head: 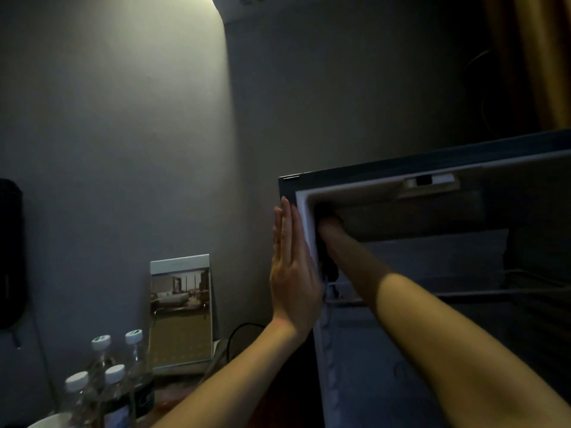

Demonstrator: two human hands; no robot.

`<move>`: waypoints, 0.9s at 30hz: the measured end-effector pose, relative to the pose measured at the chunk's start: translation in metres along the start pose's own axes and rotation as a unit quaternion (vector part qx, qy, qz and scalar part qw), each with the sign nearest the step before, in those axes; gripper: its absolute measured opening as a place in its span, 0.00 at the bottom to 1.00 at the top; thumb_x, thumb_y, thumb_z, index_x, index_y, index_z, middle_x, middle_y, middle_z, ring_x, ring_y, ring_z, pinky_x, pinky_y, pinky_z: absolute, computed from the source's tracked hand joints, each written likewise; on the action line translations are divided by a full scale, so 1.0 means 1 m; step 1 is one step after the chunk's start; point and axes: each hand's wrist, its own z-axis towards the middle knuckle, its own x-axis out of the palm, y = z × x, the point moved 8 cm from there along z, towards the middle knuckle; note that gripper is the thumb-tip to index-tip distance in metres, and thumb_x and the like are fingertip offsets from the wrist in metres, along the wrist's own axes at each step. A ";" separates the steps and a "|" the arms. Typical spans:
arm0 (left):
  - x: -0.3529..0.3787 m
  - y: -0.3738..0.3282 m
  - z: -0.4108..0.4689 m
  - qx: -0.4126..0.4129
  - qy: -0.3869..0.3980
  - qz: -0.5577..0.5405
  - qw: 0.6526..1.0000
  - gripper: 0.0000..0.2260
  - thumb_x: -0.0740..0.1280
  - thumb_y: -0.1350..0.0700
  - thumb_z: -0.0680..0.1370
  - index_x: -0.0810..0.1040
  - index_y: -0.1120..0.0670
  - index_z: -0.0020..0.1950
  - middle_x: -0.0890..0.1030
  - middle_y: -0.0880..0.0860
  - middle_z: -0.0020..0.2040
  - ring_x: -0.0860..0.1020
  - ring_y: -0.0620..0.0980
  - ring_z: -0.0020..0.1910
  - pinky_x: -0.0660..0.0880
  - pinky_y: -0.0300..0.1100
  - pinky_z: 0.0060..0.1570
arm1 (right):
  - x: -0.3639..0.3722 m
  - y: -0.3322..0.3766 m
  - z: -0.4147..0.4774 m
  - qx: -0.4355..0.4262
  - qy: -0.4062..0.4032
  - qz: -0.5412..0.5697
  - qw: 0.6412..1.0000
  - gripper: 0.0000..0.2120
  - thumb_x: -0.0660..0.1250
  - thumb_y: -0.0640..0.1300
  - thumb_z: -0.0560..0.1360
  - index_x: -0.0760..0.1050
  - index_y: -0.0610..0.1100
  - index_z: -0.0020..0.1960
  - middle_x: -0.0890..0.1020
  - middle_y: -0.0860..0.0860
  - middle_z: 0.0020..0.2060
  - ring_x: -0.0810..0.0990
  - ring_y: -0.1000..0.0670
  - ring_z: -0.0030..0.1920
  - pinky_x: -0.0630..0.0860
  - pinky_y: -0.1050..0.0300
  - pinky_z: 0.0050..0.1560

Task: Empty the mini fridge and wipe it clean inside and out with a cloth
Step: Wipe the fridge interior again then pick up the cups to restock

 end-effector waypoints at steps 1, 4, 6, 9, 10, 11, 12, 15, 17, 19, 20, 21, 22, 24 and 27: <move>-0.001 0.001 0.000 0.003 -0.013 0.013 1.000 0.23 0.48 0.62 0.82 0.48 0.61 0.77 0.52 0.59 0.78 0.50 0.56 0.78 0.52 0.49 0.76 | 0.000 -0.001 -0.001 -0.007 0.007 -0.025 1.000 0.19 0.50 0.40 0.84 0.64 0.34 0.72 0.68 0.38 0.70 0.68 0.40 0.69 0.66 0.51 0.66; -0.004 -0.006 0.002 -0.007 0.006 0.020 1.000 0.26 0.51 0.64 0.79 0.50 0.62 0.77 0.54 0.60 0.78 0.50 0.56 0.78 0.48 0.47 0.77 | -0.014 -0.006 -0.022 0.019 0.024 -0.088 0.996 0.14 0.58 0.41 0.82 0.73 0.34 0.62 0.77 0.36 0.60 0.76 0.41 0.57 0.73 0.50 0.62; 0.003 -0.016 -0.002 0.025 0.058 0.069 0.996 0.26 0.52 0.65 0.77 0.55 0.63 0.76 0.58 0.61 0.77 0.53 0.56 0.77 0.46 0.48 0.77 | -0.031 -0.004 -0.040 0.032 0.087 -0.127 0.988 0.09 0.60 0.34 0.79 0.74 0.34 0.57 0.80 0.38 0.52 0.80 0.44 0.50 0.79 0.57 0.51; 0.021 -0.040 -0.023 0.112 0.160 0.166 0.967 0.27 0.51 0.65 0.72 0.70 0.64 0.70 0.69 0.61 0.72 0.65 0.57 0.73 0.50 0.50 0.75 | -0.081 0.012 -0.057 0.058 0.124 -0.075 0.988 0.08 0.57 0.31 0.79 0.73 0.36 0.54 0.79 0.42 0.44 0.80 0.50 0.38 0.79 0.61 0.35; 0.031 -0.048 -0.030 0.126 0.204 0.178 0.954 0.28 0.52 0.64 0.69 0.74 0.63 0.67 0.73 0.61 0.69 0.70 0.57 0.69 0.53 0.50 0.74 | -0.101 0.021 -0.055 0.052 0.099 -0.055 0.992 0.08 0.56 0.32 0.80 0.73 0.35 0.53 0.78 0.40 0.46 0.79 0.48 0.39 0.79 0.59 0.35; 0.039 -0.055 -0.035 0.124 0.247 0.178 0.944 0.28 0.53 0.62 0.67 0.76 0.63 0.65 0.74 0.60 0.68 0.73 0.57 0.67 0.56 0.50 0.73 | -0.125 0.030 -0.047 0.042 0.043 -0.036 0.998 0.08 0.55 0.34 0.81 0.73 0.34 0.52 0.78 0.37 0.47 0.78 0.46 0.39 0.78 0.57 0.33; 0.048 -0.059 -0.039 0.107 0.285 0.172 0.937 0.29 0.55 0.61 0.67 0.74 0.64 0.67 0.72 0.61 0.69 0.72 0.57 0.68 0.56 0.49 0.73 | -0.143 0.037 -0.038 0.027 -0.019 -0.019 0.999 0.10 0.55 0.35 0.82 0.74 0.32 0.53 0.78 0.35 0.47 0.76 0.45 0.38 0.77 0.54 0.31; 0.074 -0.035 -0.043 -0.082 0.379 0.120 0.914 0.28 0.54 0.62 0.79 0.48 0.65 0.78 0.49 0.61 0.79 0.49 0.56 0.78 0.41 0.44 0.74 | -0.169 0.044 -0.019 -0.057 -0.156 -0.117 0.979 0.15 0.57 0.39 0.82 0.73 0.31 0.62 0.78 0.39 0.40 0.76 0.40 0.39 0.74 0.53 0.38; 0.095 -0.019 -0.047 -0.207 0.434 0.116 0.869 0.31 0.54 0.55 0.82 0.41 0.64 0.78 0.42 0.62 0.78 0.43 0.57 0.78 0.40 0.46 0.75 | -0.134 0.042 -0.016 -0.159 -0.097 -0.270 0.945 0.14 0.62 0.40 0.80 0.75 0.34 0.63 0.81 0.38 0.50 0.79 0.41 0.53 0.71 0.57 0.50; 0.110 -0.007 -0.046 -0.257 0.437 0.111 0.855 0.32 0.53 0.50 0.82 0.40 0.64 0.78 0.41 0.61 0.78 0.42 0.57 0.78 0.41 0.46 0.76 | -0.080 0.018 -0.002 -0.203 0.062 -0.430 0.877 0.14 0.63 0.40 0.80 0.77 0.37 0.63 0.80 0.40 0.59 0.77 0.42 0.60 0.70 0.59 0.56; 0.116 0.001 -0.045 -0.280 0.428 0.099 0.853 0.31 0.53 0.50 0.82 0.41 0.63 0.78 0.44 0.60 0.79 0.45 0.57 0.78 0.42 0.46 0.76 | -0.057 0.006 0.004 -0.214 0.118 -0.496 0.834 0.14 0.61 0.40 0.80 0.77 0.38 0.64 0.79 0.40 0.61 0.77 0.42 0.61 0.71 0.57 0.59; 0.122 0.008 -0.047 -0.299 0.421 0.086 0.852 0.30 0.52 0.51 0.82 0.42 0.62 0.78 0.47 0.59 0.79 0.48 0.56 0.78 0.45 0.46 0.76 | -0.043 -0.001 0.011 -0.220 0.135 -0.540 0.801 0.15 0.59 0.41 0.81 0.76 0.38 0.64 0.78 0.40 0.62 0.76 0.41 0.62 0.71 0.54 0.61; 0.129 0.014 -0.050 -0.298 0.419 0.073 0.855 0.30 0.53 0.52 0.82 0.43 0.60 0.78 0.49 0.58 0.78 0.50 0.56 0.77 0.48 0.47 0.76 | -0.035 -0.004 0.019 -0.218 0.132 -0.582 0.773 0.16 0.57 0.42 0.82 0.75 0.38 0.65 0.77 0.39 0.63 0.75 0.41 0.63 0.71 0.51 0.62; 0.136 0.018 -0.051 -0.283 0.415 0.049 0.863 0.31 0.53 0.51 0.81 0.42 0.59 0.79 0.49 0.55 0.78 0.50 0.54 0.77 0.50 0.48 0.76 | -0.035 -0.006 0.031 -0.203 0.117 -0.611 0.756 0.17 0.56 0.43 0.82 0.74 0.38 0.66 0.75 0.39 0.65 0.74 0.40 0.64 0.71 0.50 0.63; 0.132 0.012 -0.047 -0.250 0.440 0.062 0.861 0.32 0.52 0.49 0.82 0.39 0.59 0.78 0.42 0.58 0.79 0.43 0.55 0.78 0.43 0.48 0.76 | -0.067 0.009 0.025 -0.213 0.085 -0.606 0.762 0.17 0.58 0.49 0.82 0.75 0.44 0.66 0.76 0.43 0.65 0.74 0.41 0.64 0.70 0.55 0.62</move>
